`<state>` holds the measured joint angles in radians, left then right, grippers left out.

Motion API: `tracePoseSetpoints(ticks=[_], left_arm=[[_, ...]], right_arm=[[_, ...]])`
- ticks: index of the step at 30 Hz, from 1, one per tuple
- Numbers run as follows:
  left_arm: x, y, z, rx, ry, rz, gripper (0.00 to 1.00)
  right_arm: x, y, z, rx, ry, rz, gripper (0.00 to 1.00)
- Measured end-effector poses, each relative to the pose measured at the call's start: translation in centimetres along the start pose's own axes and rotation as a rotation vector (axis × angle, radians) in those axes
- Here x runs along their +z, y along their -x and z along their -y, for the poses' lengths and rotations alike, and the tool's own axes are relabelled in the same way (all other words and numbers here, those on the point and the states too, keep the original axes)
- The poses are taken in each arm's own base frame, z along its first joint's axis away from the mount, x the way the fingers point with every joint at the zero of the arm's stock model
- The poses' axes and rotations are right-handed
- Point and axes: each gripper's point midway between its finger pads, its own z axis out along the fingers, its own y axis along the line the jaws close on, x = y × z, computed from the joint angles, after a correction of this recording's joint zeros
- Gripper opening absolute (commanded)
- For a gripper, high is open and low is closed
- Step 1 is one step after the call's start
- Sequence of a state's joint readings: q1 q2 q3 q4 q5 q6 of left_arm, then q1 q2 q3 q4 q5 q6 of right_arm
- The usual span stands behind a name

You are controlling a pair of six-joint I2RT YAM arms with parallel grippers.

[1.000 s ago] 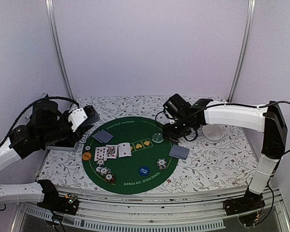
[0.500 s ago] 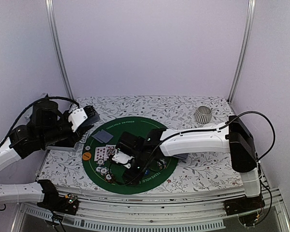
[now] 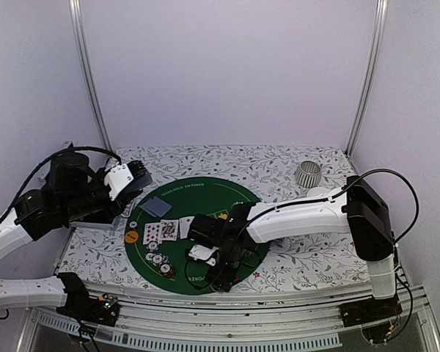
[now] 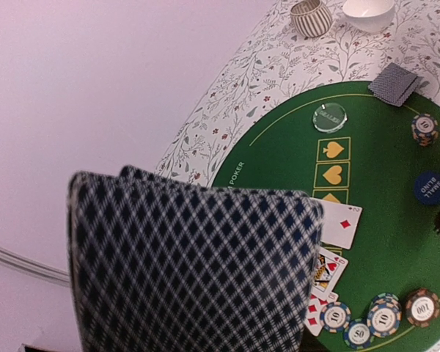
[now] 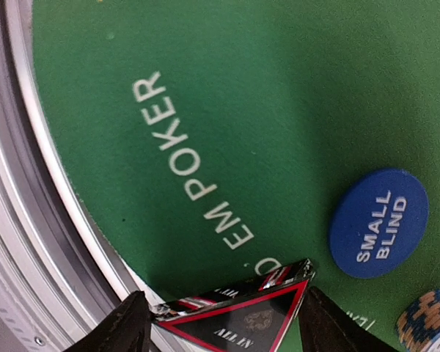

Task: Distribute texas hold em gaming equipment
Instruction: Place the all-in button in the small blind area, then pick up the poker card from the face-down deck piles.

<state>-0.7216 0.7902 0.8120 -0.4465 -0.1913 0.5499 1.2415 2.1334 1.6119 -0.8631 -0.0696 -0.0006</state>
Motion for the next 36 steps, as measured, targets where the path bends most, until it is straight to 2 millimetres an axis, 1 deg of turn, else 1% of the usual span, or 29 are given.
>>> tracePoseSetpoints(ticks=[1, 3, 5, 8, 9, 11, 13, 15, 16, 17, 19, 21, 22, 24, 26, 27, 29, 32, 36], left_arm=[[0.0, 0.0, 0.0, 0.0, -0.001, -0.001, 0.38], [0.1, -0.1, 0.1, 0.001, -0.003, -0.003, 0.38], [0.1, 0.0, 0.2, 0.001, -0.008, 0.0, 0.38], [0.1, 0.2, 0.4, 0.001, -0.023, 0.009, 0.38], [0.1, 0.2, 0.5, 0.001, -0.03, 0.013, 0.38], [0.1, 0.4, 0.9, 0.002, -0.048, 0.024, 0.38], [0.1, 0.6, 1.2, 0.004, -0.066, 0.035, 0.38], [0.0, 0.8, 1.5, 0.008, -0.081, 0.045, 0.38], [0.0, 0.9, 1.6, 0.011, -0.09, 0.05, 0.38], [0.0, 0.9, 1.8, 0.012, -0.096, 0.052, 0.38], [0.1, 0.9, 2.1, 0.014, -0.112, 0.054, 0.38], [0.2, 0.9, 2.4, 0.017, -0.127, 0.055, 0.38], [0.2, 0.9, 2.6, 0.018, -0.135, 0.054, 0.38], [0.3, 0.8, 2.8, 0.021, -0.145, 0.05, 0.38], [0.3, 0.8, 3.0, 0.023, -0.151, 0.049, 0.38], [0.3, 0.8, 3.0, 0.024, -0.153, 0.05, 0.38], [0.3, 0.8, 3.1, 0.024, -0.156, 0.052, 0.38], [0.2, 0.4, 3.3, 0.027, -0.162, 0.032, 0.38], [0.3, 0.3, 3.3, 0.028, -0.165, 0.028, 0.38]], right_arm=[[0.0, -0.1, 0.2, 0.014, -0.012, -0.002, 1.0], [-0.2, 0.0, 0.7, 0.019, -0.044, -0.003, 0.99], [-0.7, 0.6, 1.2, 0.024, -0.072, 0.017, 0.99], [-2.6, 2.1, 1.8, 0.034, -0.095, 0.082, 0.99], [-3.6, 2.8, 1.8, 0.037, -0.095, 0.118, 0.99], [-6.5, 4.4, 1.8, 0.044, -0.078, 0.216, 0.99], [-10.4, 6.5, 1.7, 0.053, -0.027, 0.353, 0.99], [-15.3, 8.9, 2.1, 0.073, 0.041, 0.526, 0.99], [-17.2, 9.8, 2.6, 0.083, 0.066, 0.595, 0.99], [-19.8, 11.0, 3.3, 0.102, 0.109, 0.692, 0.99], [-23.1, 12.7, 4.5, 0.132, 0.178, 0.824, 0.99], [-24.8, 14.2, 5.4, 0.155, 0.246, 0.916, 0.99], [-25.4, 15.1, 5.7, 0.164, 0.287, 0.955, 0.99], [-25.4, 16.8, 5.9, 0.173, 0.361, 0.998, 0.99], [-24.7, 18.3, 5.6, 0.18, 0.419, 1.008, 0.99], [-24.2, 19.3, 5.3, 0.18, 0.448, 1.01, 0.99], [-23.1, 20.6, 4.8, 0.183, 0.491, 1.004, 0.99], [-22.3, 21.5, 4.3, 0.177, 0.536, 0.997, 1.0], [-22.7, 22.1, 3.6, 0.144, 0.585, 1.005, 0.99]])
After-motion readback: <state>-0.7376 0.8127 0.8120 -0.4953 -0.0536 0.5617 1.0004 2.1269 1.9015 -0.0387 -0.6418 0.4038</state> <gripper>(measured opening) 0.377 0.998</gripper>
